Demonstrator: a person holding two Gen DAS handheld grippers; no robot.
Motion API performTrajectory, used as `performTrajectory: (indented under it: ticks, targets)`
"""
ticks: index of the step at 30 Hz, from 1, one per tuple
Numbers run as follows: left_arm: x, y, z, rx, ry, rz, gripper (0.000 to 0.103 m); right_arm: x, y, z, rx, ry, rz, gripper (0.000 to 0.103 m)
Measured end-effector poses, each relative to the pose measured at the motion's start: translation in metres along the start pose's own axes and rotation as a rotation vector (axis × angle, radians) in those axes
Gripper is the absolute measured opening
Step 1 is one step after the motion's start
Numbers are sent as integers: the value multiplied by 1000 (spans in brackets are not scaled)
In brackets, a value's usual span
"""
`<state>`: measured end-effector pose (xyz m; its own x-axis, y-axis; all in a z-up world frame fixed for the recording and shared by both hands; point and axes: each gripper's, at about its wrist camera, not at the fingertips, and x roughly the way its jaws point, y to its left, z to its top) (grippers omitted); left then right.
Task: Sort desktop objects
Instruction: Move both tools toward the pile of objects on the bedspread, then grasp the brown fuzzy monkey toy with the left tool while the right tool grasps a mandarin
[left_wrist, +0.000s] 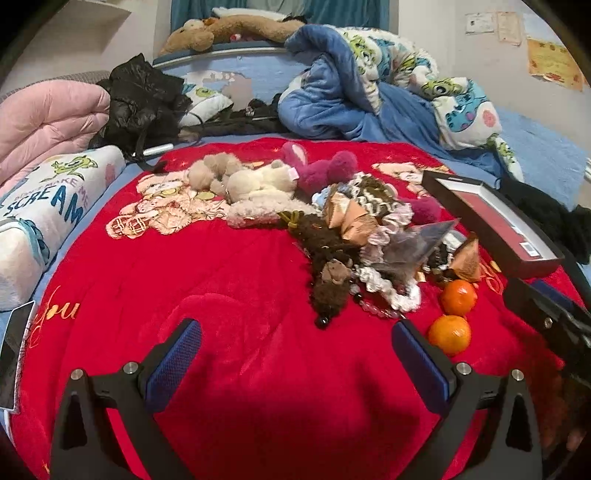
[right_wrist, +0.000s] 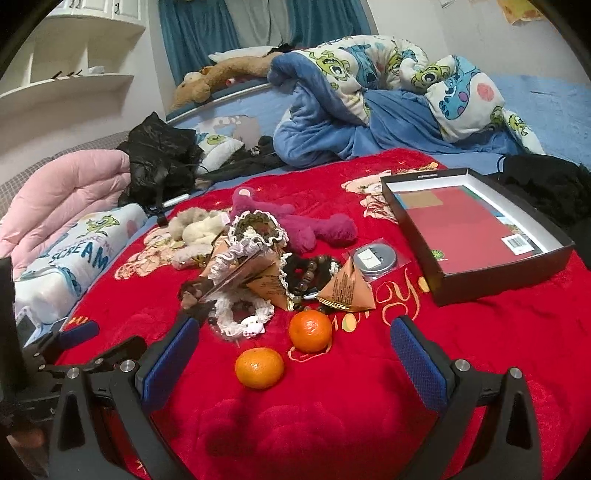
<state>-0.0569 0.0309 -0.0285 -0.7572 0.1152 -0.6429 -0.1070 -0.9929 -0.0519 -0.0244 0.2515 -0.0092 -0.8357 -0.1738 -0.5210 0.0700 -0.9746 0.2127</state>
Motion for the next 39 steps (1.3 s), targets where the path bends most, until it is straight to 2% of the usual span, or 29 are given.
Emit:
performTrajectory:
  ticks: [5, 9, 11, 13, 15, 21, 28, 31, 35, 39]
  targets:
    - [23, -2, 19, 9, 18, 10, 103, 21, -4, 2, 32, 59, 12, 103]
    - [52, -4, 38, 12, 65, -7, 103, 30, -11, 5, 54, 86, 44, 103]
    - [64, -6, 43, 15, 84, -6, 103, 37, -12, 7, 52, 113, 37, 97]
    - [77, -9, 47, 27, 109, -9, 103, 46, -12, 9, 55, 150, 37, 76]
    - [87, -11, 50, 37, 128, -10, 103, 54, -14, 11, 57, 175, 47, 70]
    - [107, -9, 55, 44, 160, -20, 103, 79, -20, 13, 38, 261, 5, 70]
    - [127, 0, 50, 40, 226, -10, 103, 97, -21, 12, 14, 328, -2, 70]
    - [128, 3, 49, 33, 226, -13, 103, 100, -15, 11, -25, 315, -55, 65]
    - [129, 1, 46, 48, 219, 2, 103, 100, -15, 8, -25, 305, -70, 64]
    - [130, 3, 43, 35, 223, -9, 103, 99, -24, 8, 29, 294, -89, 49]
